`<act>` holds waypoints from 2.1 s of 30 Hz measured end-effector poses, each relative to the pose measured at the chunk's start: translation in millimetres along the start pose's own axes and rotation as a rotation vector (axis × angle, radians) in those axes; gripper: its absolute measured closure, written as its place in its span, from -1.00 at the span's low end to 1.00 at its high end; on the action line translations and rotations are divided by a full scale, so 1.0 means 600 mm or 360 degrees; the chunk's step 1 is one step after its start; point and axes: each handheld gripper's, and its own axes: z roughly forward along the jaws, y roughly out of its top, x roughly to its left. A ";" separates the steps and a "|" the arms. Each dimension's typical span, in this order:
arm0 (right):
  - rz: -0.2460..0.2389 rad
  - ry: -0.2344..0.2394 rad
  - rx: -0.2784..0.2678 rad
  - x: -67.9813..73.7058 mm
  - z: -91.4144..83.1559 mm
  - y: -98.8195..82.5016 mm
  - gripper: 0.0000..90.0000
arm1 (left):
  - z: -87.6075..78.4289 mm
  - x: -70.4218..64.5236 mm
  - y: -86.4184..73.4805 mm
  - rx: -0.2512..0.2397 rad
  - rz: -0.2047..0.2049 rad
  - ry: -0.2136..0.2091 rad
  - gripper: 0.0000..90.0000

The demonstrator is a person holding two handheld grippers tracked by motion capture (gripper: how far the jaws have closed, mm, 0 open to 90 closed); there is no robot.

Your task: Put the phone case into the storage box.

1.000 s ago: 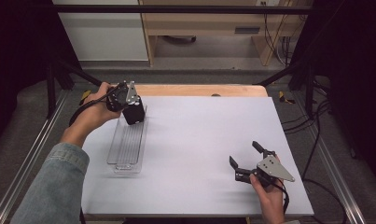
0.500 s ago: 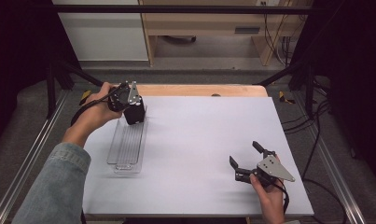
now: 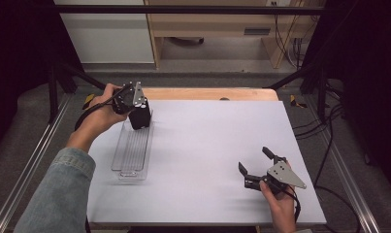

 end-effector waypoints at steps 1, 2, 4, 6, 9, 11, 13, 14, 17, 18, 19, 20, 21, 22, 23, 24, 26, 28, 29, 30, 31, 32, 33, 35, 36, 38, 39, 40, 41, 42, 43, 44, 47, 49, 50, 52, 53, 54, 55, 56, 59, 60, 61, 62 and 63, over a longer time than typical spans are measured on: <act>-0.0001 -0.0004 0.0001 0.000 0.000 0.000 -0.93 | 0.001 0.000 0.000 -0.0001 0.0007 0.0017 0.63; 0.0001 -0.0007 0.0003 -0.001 0.000 0.000 -0.93 | 0.002 0.001 0.001 -0.0003 0.0005 0.0023 0.61; 0.0005 -0.0006 0.0006 -0.001 0.000 -0.001 -0.93 | 0.003 0.001 0.001 -0.0010 -0.0003 0.0040 0.56; 0.0006 -0.0003 0.0008 -0.001 0.001 -0.001 -0.93 | 0.004 0.003 0.002 -0.0010 -0.0028 0.0075 0.49; -0.0001 -0.0008 0.0012 -0.001 0.001 -0.001 -0.93 | 0.005 0.009 0.000 -0.0007 -0.0067 0.0112 0.43; 0.0001 -0.0007 0.0011 0.000 0.001 -0.001 -0.94 | 0.005 0.010 0.000 -0.0009 -0.0086 0.0121 0.41; 0.0003 -0.0006 0.0011 0.000 0.001 -0.001 -0.94 | 0.005 0.012 -0.001 -0.0025 -0.0129 0.0140 0.34; 0.0003 -0.0006 0.0013 0.000 0.001 -0.001 -0.94 | 0.004 0.013 -0.001 -0.0020 -0.0143 0.0154 0.25; 0.0002 -0.0006 0.0011 0.001 0.001 -0.001 -0.94 | 0.002 0.013 -0.002 -0.0037 -0.0187 0.0179 0.12; 0.0002 -0.0006 0.0011 0.001 0.001 -0.001 -0.94 | 0.000 0.013 -0.003 -0.0050 -0.0221 0.0186 0.12; 0.0002 -0.0005 0.0010 0.001 0.001 -0.001 -0.93 | -0.001 0.014 -0.004 -0.0056 -0.0244 0.0193 0.01; 0.0002 -0.0005 0.0011 0.001 0.001 -0.001 -0.93 | -0.002 0.013 -0.006 -0.0081 -0.0297 0.0205 -0.05; 0.0002 -0.0005 0.0010 0.002 0.001 -0.001 -0.94 | -0.002 0.013 -0.006 -0.0081 -0.0297 0.0205 -0.05; 0.0001 -0.0006 0.0010 0.002 0.001 -0.001 -0.93 | -0.004 0.014 -0.007 -0.0083 -0.0327 0.0201 -0.06; 0.0001 -0.0006 0.0010 0.002 0.001 -0.001 -0.94 | -0.005 0.013 -0.008 -0.0092 -0.0348 0.0207 -0.09; 0.0001 -0.0007 0.0009 0.001 0.001 -0.001 -0.93 | -0.005 0.013 -0.008 -0.0095 -0.0363 0.0206 -0.11; 0.0001 -0.0008 0.0009 0.001 0.001 -0.001 -0.94 | -0.006 0.014 -0.009 -0.0097 -0.0380 0.0203 -0.17; 0.0000 -0.0008 0.0012 0.001 0.001 -0.001 -0.94 | -0.008 0.012 -0.010 -0.0108 -0.0416 0.0203 -0.20; 0.0000 -0.0008 0.0012 0.001 0.001 -0.001 -0.94 | -0.008 0.012 -0.010 -0.0108 -0.0416 0.0203 -0.22; -0.0001 -0.0008 0.0009 0.002 0.001 -0.001 -0.94 | -0.009 0.011 -0.011 -0.0110 -0.0436 0.0202 -0.25; 0.0000 -0.0008 0.0008 0.002 0.001 -0.001 -0.94 | -0.010 0.010 -0.011 -0.0117 -0.0446 0.0200 -0.26; 0.0000 -0.0008 0.0009 0.002 0.001 -0.001 -0.94 | -0.010 0.009 -0.011 -0.0119 -0.0453 0.0199 -0.27; -0.0001 -0.0009 0.0009 0.002 0.001 -0.001 -0.94 | -0.010 0.007 -0.011 -0.0127 -0.0467 0.0199 -0.29; 0.0000 -0.0009 0.0009 0.002 0.001 -0.001 -0.94 | -0.011 0.005 -0.011 -0.0112 -0.0467 0.0202 -0.32; 0.0000 -0.0009 0.0009 0.002 0.001 -0.001 -0.94 | -0.011 0.005 -0.011 -0.0112 -0.0467 0.0202 -0.32; 0.0000 -0.0009 0.0009 0.002 0.001 -0.001 -0.94 | -0.010 0.000 -0.010 -0.0106 -0.0482 0.0200 -0.35; 0.0001 -0.0009 0.0009 0.001 0.001 -0.001 -0.94 | -0.010 -0.002 -0.010 -0.0106 -0.0483 0.0199 -0.37; 0.0003 -0.0009 0.0008 0.001 0.001 -0.001 -0.94 | -0.011 -0.003 -0.010 -0.0103 -0.0485 0.0197 -0.39; 0.0004 -0.0009 0.0007 0.001 0.001 -0.001 -0.94 | -0.012 -0.004 -0.010 -0.0110 -0.0492 0.0198 -0.39; 0.0005 -0.0008 0.0007 0.001 0.001 -0.001 -0.94 | -0.012 -0.006 -0.010 -0.0115 -0.0504 0.0196 -0.40; 0.0009 -0.0009 0.0006 0.001 0.002 -0.001 -0.94 | -0.013 -0.006 -0.010 -0.0112 -0.0512 0.0195 -0.42; 0.0011 -0.0010 0.0006 0.001 0.002 -0.001 -0.94 | -0.013 -0.007 -0.011 -0.0108 -0.0526 0.0193 -0.44; 0.0012 -0.0014 0.0007 0.001 0.002 -0.001 -0.94 | -0.012 -0.011 -0.013 -0.0097 -0.0567 0.0188 -0.56; 0.0014 -0.0017 0.0006 0.000 0.001 -0.001 -0.94 | -0.011 -0.014 -0.014 -0.0099 -0.0589 0.0173 -0.59; 0.0015 -0.0016 0.0006 0.000 0.001 -0.001 -0.94 | -0.010 -0.015 -0.015 -0.0106 -0.0608 0.0164 -0.61; 0.0017 -0.0017 0.0005 0.001 0.001 0.000 -0.94 | -0.010 -0.016 -0.015 -0.0109 -0.0615 0.0162 -0.61; 0.0018 -0.0018 0.0005 0.001 0.001 0.000 -0.94 | -0.009 -0.020 -0.015 -0.0096 -0.0614 0.0151 -0.62; 0.0018 -0.0018 0.0005 0.002 0.001 0.000 -0.94 | -0.008 -0.023 -0.014 -0.0088 -0.0608 0.0148 -0.63; 0.0018 -0.0019 0.0008 0.002 0.001 0.000 -0.94 | -0.008 -0.025 -0.014 -0.0083 -0.0603 0.0152 -0.64; 0.0016 -0.0021 0.0010 0.003 0.001 0.000 -0.94 | -0.008 -0.027 -0.013 -0.0078 -0.0601 0.0150 -0.65; 0.0023 -0.0024 0.0015 0.004 0.002 0.000 -0.94 | -0.012 -0.031 -0.011 -0.0094 -0.0615 0.0147 -0.67; 0.0028 -0.0023 0.0017 0.004 0.002 -0.001 -0.94 | -0.014 -0.032 -0.010 -0.0101 -0.0619 0.0147 -0.68; 0.0041 -0.0021 0.0021 0.003 0.002 -0.001 -0.94 | -0.016 -0.033 -0.008 -0.0113 -0.0623 0.0150 -0.68; 0.0051 -0.0019 0.0024 0.003 0.002 -0.001 -0.94 | -0.018 -0.033 -0.008 -0.0125 -0.0637 0.0147 -0.68; 0.0055 -0.0022 0.0023 0.003 0.002 -0.002 -0.94 | -0.019 -0.034 -0.007 -0.0136 -0.0646 0.0144 -0.68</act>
